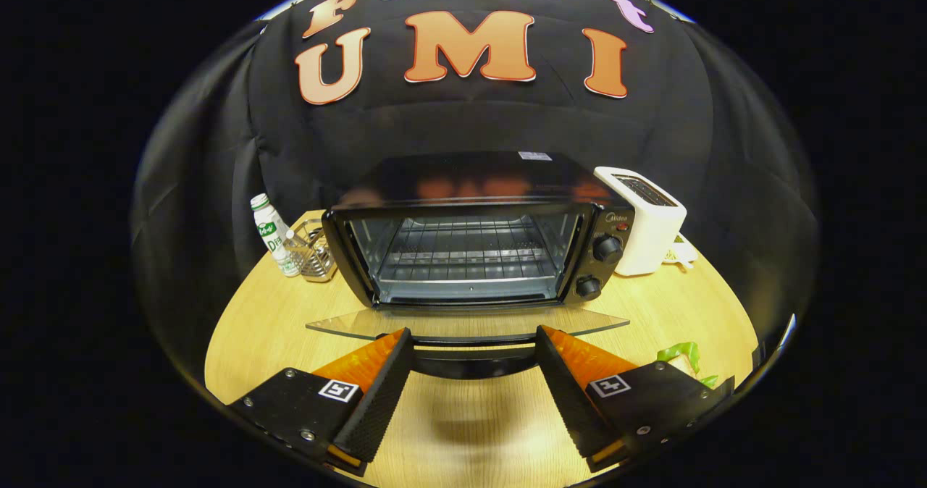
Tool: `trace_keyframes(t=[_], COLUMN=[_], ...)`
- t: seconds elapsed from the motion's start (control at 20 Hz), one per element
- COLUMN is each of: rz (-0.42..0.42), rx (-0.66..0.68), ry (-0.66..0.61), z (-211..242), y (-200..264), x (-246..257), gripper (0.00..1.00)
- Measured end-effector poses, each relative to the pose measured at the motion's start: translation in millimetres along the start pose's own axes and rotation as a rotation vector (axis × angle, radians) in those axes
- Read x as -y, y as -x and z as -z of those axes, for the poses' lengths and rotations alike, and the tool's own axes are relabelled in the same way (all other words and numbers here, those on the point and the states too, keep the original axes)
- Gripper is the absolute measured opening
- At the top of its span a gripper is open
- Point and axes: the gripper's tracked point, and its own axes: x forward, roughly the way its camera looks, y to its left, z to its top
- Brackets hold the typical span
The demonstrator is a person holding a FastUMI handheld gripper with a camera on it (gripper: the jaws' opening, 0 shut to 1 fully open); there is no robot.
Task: Open the toaster oven, put the food inside, and close the toaster oven door.
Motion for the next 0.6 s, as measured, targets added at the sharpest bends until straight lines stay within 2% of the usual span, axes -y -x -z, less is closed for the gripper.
trace_keyframes(t=[0.3,0.6], rz=[0.001,0.004], rx=[-0.011,-0.093], ry=[0.008,-0.037], z=[38,85], y=[7,-1], x=[5,11], gripper=[0.99,0.99])
